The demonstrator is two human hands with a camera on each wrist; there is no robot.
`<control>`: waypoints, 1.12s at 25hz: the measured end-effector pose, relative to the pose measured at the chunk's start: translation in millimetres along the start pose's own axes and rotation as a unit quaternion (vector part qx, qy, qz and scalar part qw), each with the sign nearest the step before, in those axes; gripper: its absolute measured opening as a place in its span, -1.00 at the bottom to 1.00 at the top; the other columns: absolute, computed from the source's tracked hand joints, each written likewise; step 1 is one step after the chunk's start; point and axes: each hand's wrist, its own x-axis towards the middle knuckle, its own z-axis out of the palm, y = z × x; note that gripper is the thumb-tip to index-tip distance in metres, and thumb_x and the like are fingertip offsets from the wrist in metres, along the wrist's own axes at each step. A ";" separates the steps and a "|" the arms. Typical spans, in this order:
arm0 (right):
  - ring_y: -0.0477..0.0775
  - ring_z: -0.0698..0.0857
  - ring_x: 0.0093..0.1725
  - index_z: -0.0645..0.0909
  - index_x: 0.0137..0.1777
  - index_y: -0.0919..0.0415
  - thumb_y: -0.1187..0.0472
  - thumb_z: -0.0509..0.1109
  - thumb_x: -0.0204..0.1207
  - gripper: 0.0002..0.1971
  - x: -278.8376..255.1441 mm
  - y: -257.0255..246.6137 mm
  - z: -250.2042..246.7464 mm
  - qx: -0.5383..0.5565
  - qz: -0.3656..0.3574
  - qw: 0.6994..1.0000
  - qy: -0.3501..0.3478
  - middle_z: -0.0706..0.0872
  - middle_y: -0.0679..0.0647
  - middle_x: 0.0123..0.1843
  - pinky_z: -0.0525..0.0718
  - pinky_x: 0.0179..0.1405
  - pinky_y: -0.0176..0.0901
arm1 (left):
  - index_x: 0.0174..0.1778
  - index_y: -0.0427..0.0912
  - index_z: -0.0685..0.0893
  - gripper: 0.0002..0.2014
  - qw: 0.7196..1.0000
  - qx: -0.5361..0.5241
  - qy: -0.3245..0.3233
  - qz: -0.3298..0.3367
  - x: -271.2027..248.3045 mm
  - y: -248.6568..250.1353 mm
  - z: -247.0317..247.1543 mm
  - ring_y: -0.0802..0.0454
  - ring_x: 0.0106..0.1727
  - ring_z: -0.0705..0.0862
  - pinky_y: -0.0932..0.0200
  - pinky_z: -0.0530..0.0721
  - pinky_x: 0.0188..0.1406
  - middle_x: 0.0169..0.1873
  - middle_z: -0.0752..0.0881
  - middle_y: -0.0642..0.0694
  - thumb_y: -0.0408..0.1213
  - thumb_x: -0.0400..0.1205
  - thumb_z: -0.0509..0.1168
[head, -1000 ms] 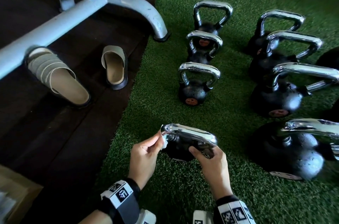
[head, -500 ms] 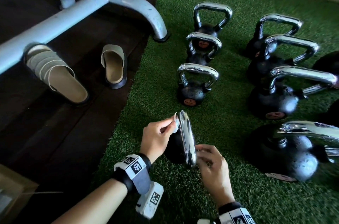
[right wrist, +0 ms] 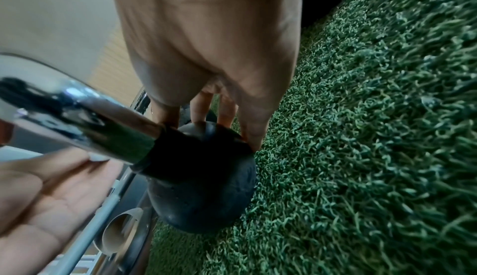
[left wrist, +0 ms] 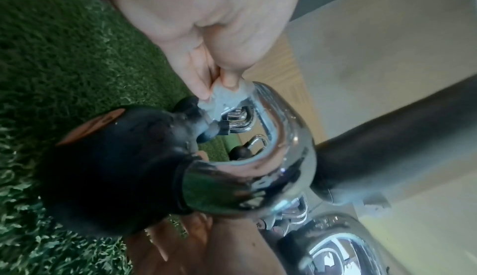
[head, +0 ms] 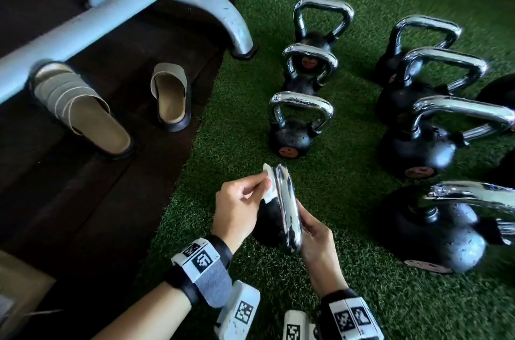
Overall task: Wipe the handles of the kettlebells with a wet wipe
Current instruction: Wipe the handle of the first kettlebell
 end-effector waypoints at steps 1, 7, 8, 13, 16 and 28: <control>-0.17 0.74 0.37 0.60 0.56 0.02 0.17 0.54 0.61 -0.49 0.0 -0.8 0.4 0.000 0.001 1.000 0.004 0.76 -0.08 0.42 0.65 0.51 0.07 | 0.22 -0.22 0.85 -0.76 1.000 -0.010 -0.002 -0.014 3.7 -0.6 0.1 0.23 0.14 0.83 0.13 0.76 0.29 0.11 0.88 -0.03 -0.24 0.67 0.47; -0.10 0.78 0.33 0.64 0.53 0.08 0.23 0.56 0.58 -0.50 1.5 0.0 1.7 0.010 0.007 1.000 0.018 0.81 -0.03 0.34 0.69 0.45 0.04 | 0.25 -0.23 0.81 -0.75 0.985 -0.142 -0.039 -0.090 -10.3 18.7 -2.6 0.07 0.03 0.88 0.05 0.85 0.13 0.00 0.90 -0.05 -0.35 0.65 0.47; -0.07 0.78 0.33 0.64 0.52 0.09 0.25 0.56 0.58 -0.51 2.6 0.4 2.1 0.007 0.006 1.000 0.023 0.82 0.00 0.33 0.70 0.44 0.05 | 0.25 -0.20 0.80 -0.74 0.985 -0.147 -0.041 -0.083 -18.1 22.7 -2.4 0.04 0.01 0.89 0.09 0.85 0.07 -0.03 0.90 -0.05 -0.35 0.64 0.47; -0.08 0.80 0.29 0.64 0.51 0.08 0.25 0.59 0.55 -0.48 3.9 -0.8 2.0 0.010 0.004 1.000 0.019 0.80 0.03 0.36 0.75 0.36 0.01 | 0.20 -0.22 0.84 -0.71 0.975 -0.197 -0.056 -0.085 -16.2 31.7 -12.3 0.00 0.15 0.86 0.12 0.81 0.19 0.05 0.89 -0.09 -0.37 0.55 0.54; 0.00 0.81 0.29 0.66 0.50 0.05 0.22 0.58 0.57 -0.51 2.0 1.7 -2.4 0.000 -0.008 1.000 0.010 0.83 0.04 0.31 0.76 0.31 -0.07 | 0.15 -0.22 0.86 -0.70 0.983 -0.135 -0.120 -0.038 -45.7 36.3 -24.1 0.08 0.10 0.87 0.23 0.80 0.12 0.03 0.90 0.01 -0.33 0.50 0.60; -0.22 0.82 0.19 0.63 0.52 -0.04 0.15 0.56 0.59 -0.51 0.7 -3.1 -2.9 -0.051 -0.006 0.999 0.010 0.83 -0.12 0.29 0.78 0.18 -0.29 | -0.08 -0.14 0.93 -0.74 0.982 -0.058 -0.171 0.047 -72.6 -0.6 -31.6 0.02 -0.03 0.90 -0.08 0.86 0.03 -0.08 0.91 0.04 -0.08 0.42 0.68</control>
